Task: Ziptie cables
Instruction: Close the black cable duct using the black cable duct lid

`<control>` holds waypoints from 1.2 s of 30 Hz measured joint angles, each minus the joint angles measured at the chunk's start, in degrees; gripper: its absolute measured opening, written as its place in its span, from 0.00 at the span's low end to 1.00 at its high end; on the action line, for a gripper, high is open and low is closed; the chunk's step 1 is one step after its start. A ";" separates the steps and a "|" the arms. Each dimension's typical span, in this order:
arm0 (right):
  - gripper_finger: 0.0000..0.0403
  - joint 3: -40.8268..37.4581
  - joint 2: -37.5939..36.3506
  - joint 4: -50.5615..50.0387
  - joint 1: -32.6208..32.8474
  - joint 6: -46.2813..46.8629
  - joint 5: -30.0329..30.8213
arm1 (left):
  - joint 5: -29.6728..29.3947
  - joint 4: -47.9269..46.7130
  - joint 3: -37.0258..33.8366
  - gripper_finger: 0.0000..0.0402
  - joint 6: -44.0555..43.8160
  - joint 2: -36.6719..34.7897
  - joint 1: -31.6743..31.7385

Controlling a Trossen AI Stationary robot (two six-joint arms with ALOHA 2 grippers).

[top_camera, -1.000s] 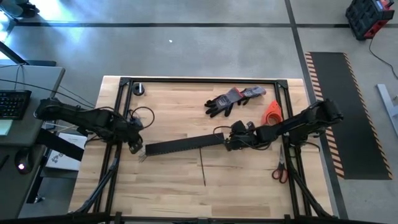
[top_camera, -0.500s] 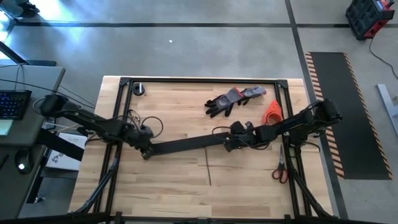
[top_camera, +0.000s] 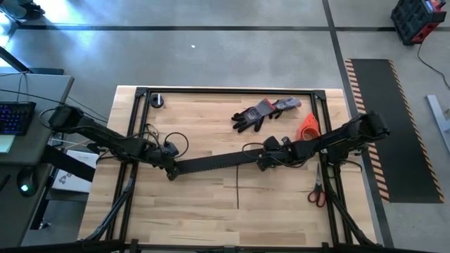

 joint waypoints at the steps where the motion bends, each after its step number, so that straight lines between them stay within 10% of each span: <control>1: 0.02 0.08 -0.67 -1.29 0.01 0.48 -0.09 | -0.39 0.28 0.00 0.00 0.03 0.02 0.03; 20: 0.02 0.28 -2.37 -13.37 0.01 7.76 -2.13 | -4.78 8.36 0.06 0.00 2.92 2.81 4.30; 32: 0.02 0.17 -7.81 -23.51 1.25 7.63 -0.68 | -6.81 -22.71 14.63 0.00 18.30 -3.44 16.06; 36: 0.02 0.13 -14.83 -27.44 1.09 5.64 5.71 | -3.95 -18.77 17.37 0.00 24.92 -8.25 16.14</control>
